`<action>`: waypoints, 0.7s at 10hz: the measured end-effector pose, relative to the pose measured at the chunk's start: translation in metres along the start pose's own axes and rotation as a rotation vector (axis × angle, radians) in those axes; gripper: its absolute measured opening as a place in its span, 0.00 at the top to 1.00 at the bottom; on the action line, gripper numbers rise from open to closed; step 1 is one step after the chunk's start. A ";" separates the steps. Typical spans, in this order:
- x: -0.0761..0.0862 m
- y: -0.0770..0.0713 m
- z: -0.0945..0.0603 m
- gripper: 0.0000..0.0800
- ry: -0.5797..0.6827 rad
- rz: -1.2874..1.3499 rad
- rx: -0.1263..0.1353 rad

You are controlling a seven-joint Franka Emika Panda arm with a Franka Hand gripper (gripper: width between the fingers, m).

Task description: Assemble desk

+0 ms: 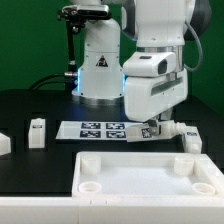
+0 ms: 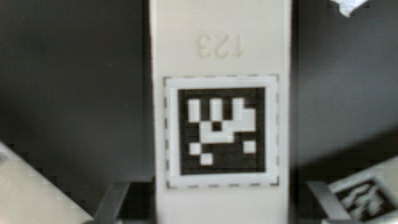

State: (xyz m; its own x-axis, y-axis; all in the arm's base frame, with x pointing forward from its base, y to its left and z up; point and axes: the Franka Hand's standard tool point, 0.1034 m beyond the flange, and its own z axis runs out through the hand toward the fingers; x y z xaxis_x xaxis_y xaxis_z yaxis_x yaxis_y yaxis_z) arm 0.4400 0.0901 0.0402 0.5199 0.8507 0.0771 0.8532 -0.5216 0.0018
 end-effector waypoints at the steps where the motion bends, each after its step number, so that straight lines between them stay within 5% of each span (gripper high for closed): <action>1: -0.001 0.001 0.001 0.64 -0.003 -0.050 -0.001; 2: -0.001 0.002 0.001 0.64 0.004 -0.176 -0.023; 3: -0.001 0.001 0.001 0.64 0.023 -0.409 -0.076; 7: -0.010 0.001 0.001 0.64 0.013 -0.794 -0.111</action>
Offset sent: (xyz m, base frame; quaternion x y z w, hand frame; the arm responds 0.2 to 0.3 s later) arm 0.0014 0.0164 0.0079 -0.0491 0.0635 -0.4542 0.8873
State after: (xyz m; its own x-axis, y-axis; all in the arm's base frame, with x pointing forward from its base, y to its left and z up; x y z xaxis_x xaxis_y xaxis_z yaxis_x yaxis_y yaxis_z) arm 0.4358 0.0816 0.0387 -0.2419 0.9700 0.0228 0.9587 0.2353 0.1600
